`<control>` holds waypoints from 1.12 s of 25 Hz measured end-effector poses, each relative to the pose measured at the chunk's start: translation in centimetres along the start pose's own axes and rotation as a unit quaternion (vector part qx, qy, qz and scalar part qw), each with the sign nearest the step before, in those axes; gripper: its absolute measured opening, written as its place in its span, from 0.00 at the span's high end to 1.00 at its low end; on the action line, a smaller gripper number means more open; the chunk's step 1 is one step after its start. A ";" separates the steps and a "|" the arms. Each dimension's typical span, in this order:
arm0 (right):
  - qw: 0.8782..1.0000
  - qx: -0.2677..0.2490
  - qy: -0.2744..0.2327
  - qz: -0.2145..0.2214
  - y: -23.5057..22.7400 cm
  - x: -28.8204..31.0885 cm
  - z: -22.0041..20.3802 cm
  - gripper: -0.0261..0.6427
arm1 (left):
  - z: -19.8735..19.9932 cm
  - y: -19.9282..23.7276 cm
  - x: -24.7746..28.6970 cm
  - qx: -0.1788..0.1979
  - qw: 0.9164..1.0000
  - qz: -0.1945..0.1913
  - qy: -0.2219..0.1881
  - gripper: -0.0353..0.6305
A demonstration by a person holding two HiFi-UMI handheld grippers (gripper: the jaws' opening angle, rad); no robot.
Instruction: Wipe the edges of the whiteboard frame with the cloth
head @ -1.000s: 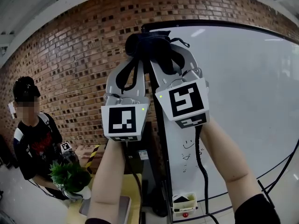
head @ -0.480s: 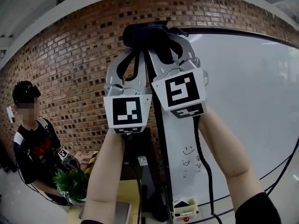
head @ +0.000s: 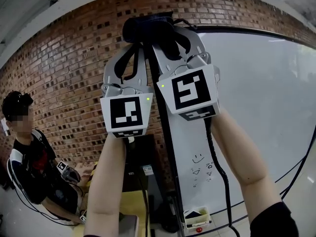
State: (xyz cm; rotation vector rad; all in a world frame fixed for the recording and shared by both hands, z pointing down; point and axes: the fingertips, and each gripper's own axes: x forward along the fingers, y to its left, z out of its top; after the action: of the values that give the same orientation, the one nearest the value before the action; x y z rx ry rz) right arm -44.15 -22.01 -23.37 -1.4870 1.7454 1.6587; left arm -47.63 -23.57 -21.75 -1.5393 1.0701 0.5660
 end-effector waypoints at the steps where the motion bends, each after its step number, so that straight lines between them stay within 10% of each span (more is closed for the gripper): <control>1: 1.000 -0.002 0.001 -0.001 -0.2 0.0 -0.1 0.84 | 0.3 0.0 0.1 -0.002 1.000 0.000 -0.005 0.94; 28: 1.000 0.007 0.008 -0.028 -18.7 -8.8 -8.1 0.84 | 8.8 -13.4 7.8 -0.034 0.999 0.005 -0.029 0.94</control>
State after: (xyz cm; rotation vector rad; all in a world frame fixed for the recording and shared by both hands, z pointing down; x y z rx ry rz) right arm -22.02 -21.10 -24.28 -1.5318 1.7039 1.6081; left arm -30.75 -18.27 -23.62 -1.5682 1.0244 0.6571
